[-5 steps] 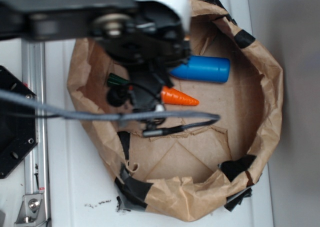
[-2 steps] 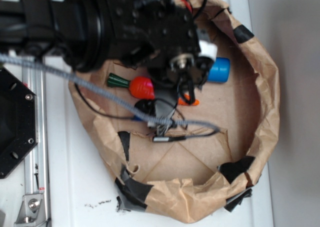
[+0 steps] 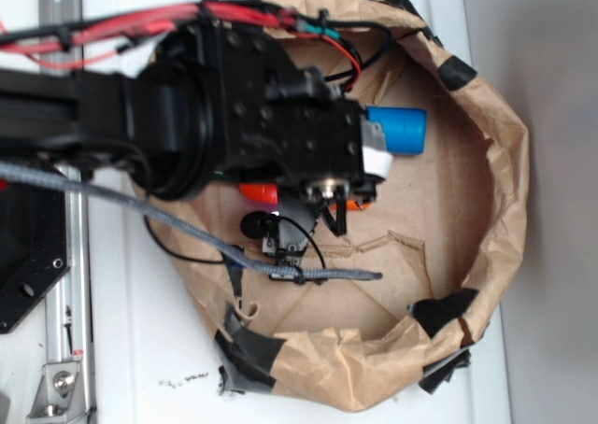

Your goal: Grab the carrot.

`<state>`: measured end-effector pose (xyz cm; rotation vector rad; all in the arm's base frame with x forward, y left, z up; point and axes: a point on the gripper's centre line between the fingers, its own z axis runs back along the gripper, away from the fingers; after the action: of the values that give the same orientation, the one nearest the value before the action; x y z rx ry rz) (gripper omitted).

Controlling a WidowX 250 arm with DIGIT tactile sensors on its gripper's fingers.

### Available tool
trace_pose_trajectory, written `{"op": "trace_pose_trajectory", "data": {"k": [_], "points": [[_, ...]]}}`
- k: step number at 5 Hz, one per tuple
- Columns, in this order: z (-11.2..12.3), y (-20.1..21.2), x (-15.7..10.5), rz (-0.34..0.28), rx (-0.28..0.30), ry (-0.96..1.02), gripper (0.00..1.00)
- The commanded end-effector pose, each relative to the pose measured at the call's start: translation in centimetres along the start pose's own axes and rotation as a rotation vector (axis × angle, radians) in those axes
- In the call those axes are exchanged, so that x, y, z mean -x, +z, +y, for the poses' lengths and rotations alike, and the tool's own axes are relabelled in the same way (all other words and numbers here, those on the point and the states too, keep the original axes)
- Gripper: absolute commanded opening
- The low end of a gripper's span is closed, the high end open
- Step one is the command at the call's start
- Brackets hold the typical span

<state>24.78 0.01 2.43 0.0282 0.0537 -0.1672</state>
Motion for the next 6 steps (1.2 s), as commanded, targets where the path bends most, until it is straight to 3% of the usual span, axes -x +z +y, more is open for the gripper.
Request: {"op": "trace_pose_trajectory", "data": {"k": [1,3,4,5,6], "points": [[-1.5,0.5,-2.1,-0.033,0.006,-0.005,0.00],[-2.4,7.8,-3.1,-0.117,0.089,-0.048,0.00],[-2.2,11.7,-2.3,-0.162,0.088,-0.060,0.00],[-1.7,14.5,-1.4,-0.169,0.060,-0.001,0.00],[-1.3,15.7,-1.9,-0.219,0.015,0.129,0.00]]}}
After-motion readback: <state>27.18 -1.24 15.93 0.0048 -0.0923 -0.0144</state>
